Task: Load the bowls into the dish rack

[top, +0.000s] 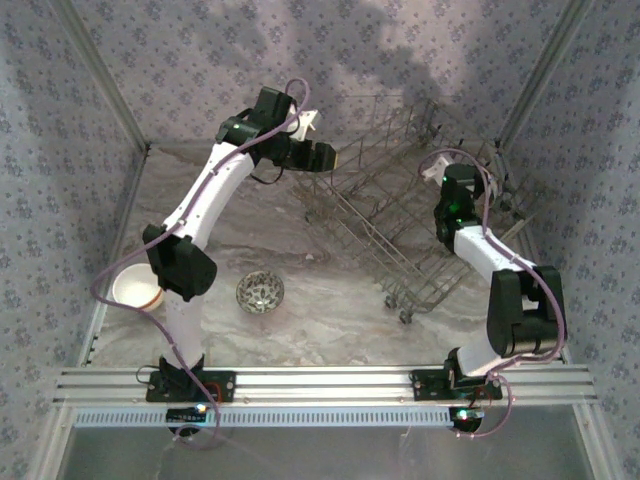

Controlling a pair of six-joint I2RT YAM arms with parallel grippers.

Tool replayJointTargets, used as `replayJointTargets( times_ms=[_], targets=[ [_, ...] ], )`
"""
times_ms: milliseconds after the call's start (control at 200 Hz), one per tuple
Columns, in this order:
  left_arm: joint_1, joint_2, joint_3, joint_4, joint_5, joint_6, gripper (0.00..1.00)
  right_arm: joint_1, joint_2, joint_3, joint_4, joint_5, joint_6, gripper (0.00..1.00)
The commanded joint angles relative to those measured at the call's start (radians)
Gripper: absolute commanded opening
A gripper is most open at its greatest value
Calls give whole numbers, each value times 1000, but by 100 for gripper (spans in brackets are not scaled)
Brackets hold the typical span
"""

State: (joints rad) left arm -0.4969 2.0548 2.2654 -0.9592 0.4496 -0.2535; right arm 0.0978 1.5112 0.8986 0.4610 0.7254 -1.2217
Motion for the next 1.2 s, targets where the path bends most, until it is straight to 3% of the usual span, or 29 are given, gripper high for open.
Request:
replayJointTargets(
  times_ms=[0, 520, 1199],
  targets=[
    [0, -2, -41, -90, 29, 5, 71, 2, 13, -4, 133, 29, -48, 0],
    [8, 18, -63, -111, 21, 10, 71, 8, 49, -36, 249, 26, -128, 0],
    [9, 20, -66, -121, 27, 10, 71, 26, 56, -99, 189, 25, -79, 0]
  ],
)
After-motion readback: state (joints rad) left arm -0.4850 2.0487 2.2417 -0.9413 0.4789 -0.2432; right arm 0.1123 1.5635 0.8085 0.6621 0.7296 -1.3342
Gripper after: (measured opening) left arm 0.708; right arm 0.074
